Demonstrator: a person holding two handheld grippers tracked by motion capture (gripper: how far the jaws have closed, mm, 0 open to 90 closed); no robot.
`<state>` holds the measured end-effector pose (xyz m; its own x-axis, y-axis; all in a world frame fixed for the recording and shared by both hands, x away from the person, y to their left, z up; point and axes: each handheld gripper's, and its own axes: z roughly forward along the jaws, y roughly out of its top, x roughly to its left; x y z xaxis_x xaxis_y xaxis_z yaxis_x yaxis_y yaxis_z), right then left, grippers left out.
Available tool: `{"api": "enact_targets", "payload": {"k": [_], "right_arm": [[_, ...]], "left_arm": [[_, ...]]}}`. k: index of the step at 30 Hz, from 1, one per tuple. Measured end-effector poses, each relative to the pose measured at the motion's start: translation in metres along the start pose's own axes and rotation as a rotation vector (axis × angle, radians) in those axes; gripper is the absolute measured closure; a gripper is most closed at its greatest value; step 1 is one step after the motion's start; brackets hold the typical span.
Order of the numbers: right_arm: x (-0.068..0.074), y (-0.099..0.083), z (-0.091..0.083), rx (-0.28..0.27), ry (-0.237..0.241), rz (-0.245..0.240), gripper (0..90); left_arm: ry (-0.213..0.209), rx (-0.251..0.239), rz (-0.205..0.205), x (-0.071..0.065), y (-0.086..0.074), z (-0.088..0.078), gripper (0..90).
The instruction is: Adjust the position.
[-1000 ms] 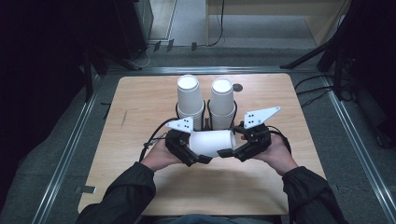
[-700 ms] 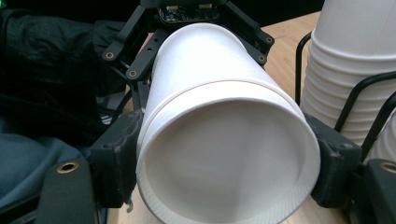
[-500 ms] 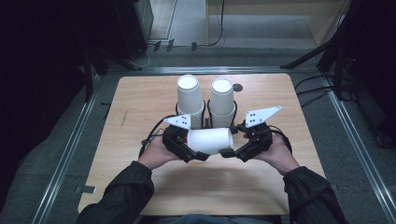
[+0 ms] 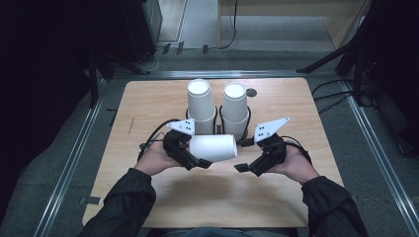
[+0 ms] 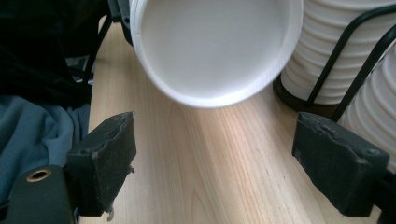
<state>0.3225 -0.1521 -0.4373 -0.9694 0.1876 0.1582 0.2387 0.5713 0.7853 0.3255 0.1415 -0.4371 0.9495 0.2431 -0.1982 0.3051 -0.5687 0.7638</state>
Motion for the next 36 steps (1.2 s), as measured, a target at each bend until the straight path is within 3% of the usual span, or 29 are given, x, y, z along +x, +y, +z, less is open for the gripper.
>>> {"api": "enact_targets", "payload": {"k": [4, 7, 14, 19, 23, 32, 36], "right_arm": [[0.0, -0.001, 0.0, 0.01, -0.013, -0.001, 14.0], [-0.001, -0.001, -0.001, 0.008, -0.018, -0.004, 14.0], [-0.004, -0.004, -0.007, 0.004, -0.053, 0.011, 14.2], [-0.005, -0.005, -0.009, 0.005, -0.064, 0.01, 14.4], [-0.004, -0.005, -0.007, 0.012, -0.067, 0.001, 14.5], [-0.005, -0.007, 0.003, 0.06, -0.081, -0.021, 14.5], [-0.005, -0.007, 0.006, 0.073, -0.074, -0.023, 14.4]], "left_arm": [[0.049, 0.039, 0.003, 0.0, 0.001, -0.002, 11.1], [0.059, 0.052, -0.004, 0.001, 0.001, -0.003, 11.1], [0.102, 0.134, -0.02, 0.006, 0.001, -0.003, 11.2], [0.109, 0.159, -0.037, 0.008, 0.001, 0.001, 11.2], [0.118, 0.21, -0.027, 0.011, 0.002, 0.006, 11.2], [0.111, 0.271, -0.022, 0.012, 0.008, 0.025, 11.4], [0.109, 0.343, -0.004, 0.009, 0.012, 0.037, 11.4]]}}
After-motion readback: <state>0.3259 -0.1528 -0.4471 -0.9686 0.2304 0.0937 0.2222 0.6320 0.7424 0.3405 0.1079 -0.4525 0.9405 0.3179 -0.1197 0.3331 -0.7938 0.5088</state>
